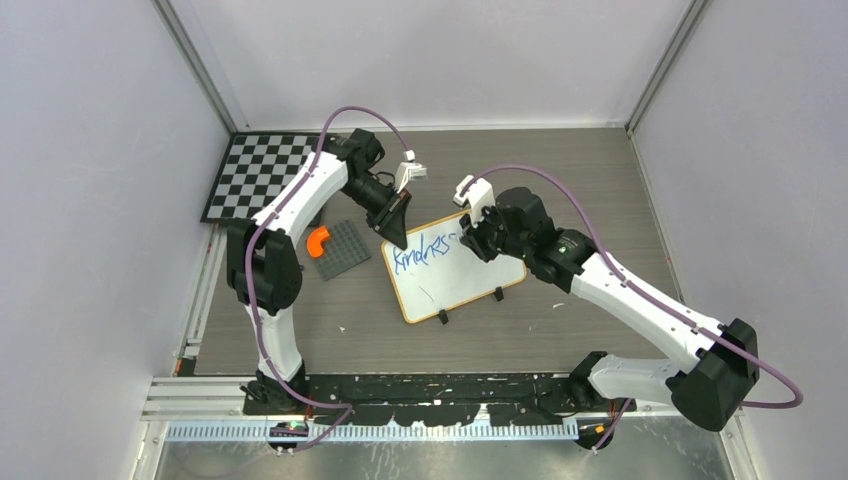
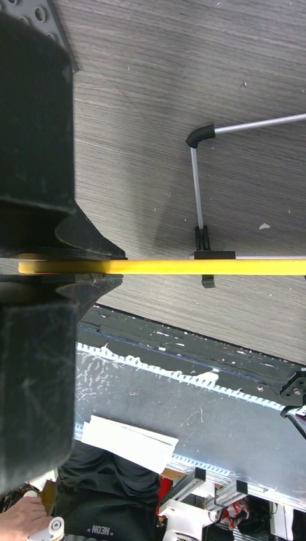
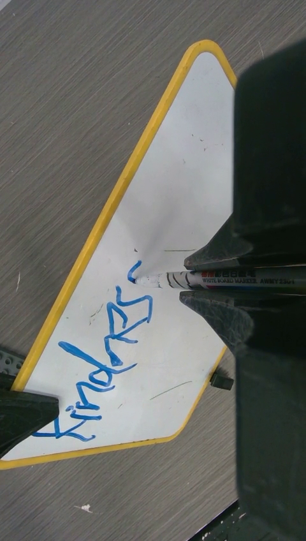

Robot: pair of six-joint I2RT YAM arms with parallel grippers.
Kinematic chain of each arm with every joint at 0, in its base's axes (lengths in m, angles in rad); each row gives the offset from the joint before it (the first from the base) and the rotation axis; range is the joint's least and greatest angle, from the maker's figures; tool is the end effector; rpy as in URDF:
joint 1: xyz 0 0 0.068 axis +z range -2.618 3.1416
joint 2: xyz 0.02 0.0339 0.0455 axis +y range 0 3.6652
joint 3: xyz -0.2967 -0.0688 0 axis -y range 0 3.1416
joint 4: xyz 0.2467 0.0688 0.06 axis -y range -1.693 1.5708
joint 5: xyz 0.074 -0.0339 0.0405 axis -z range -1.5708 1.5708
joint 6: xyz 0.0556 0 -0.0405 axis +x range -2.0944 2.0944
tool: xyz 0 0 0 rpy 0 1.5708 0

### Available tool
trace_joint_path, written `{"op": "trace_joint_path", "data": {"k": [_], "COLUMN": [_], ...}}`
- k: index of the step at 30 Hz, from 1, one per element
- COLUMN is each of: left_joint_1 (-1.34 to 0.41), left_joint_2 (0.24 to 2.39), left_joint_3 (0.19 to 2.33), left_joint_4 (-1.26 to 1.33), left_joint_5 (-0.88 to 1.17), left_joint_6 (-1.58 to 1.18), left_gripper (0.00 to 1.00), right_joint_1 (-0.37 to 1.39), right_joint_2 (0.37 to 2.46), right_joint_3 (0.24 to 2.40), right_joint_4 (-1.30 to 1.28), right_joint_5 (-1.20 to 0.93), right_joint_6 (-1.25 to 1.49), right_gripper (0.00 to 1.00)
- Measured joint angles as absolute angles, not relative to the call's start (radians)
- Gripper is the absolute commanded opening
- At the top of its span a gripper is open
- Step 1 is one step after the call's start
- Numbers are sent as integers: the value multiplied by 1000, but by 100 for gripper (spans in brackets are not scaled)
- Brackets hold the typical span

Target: Write a sentence on the whiteboard

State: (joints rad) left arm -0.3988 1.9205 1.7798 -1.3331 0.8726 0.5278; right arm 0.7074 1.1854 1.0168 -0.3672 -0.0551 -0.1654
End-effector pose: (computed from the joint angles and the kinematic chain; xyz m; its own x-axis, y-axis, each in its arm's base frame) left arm 0.3382 -0.1887 0.3078 -0.6322 0.6177 -0.4676 0.7366 0.2922 -0.6099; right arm 0.2056 0.1798 0.3401 -0.2700 -0.4471 -0.8528 -0.7394 0.6636 -0.1138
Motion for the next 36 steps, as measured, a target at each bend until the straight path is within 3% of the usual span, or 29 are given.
{"op": "trace_joint_path", "data": {"k": [21, 36], "left_joint_1": [-399, -399], "left_joint_2": [1921, 1921], "left_joint_3": [1780, 1779], "left_joint_4": [-1333, -1333], "left_joint_5": [871, 874], "left_joint_6": [527, 524], "left_gripper": [0, 0], "right_joint_1": [711, 743], "right_joint_2": [1156, 1216], "right_joint_3": [966, 1012], "right_joint_4": [-406, -465], "right_joint_5": [-22, -167], "right_joint_6": [-192, -156], "right_gripper": [0, 0]}}
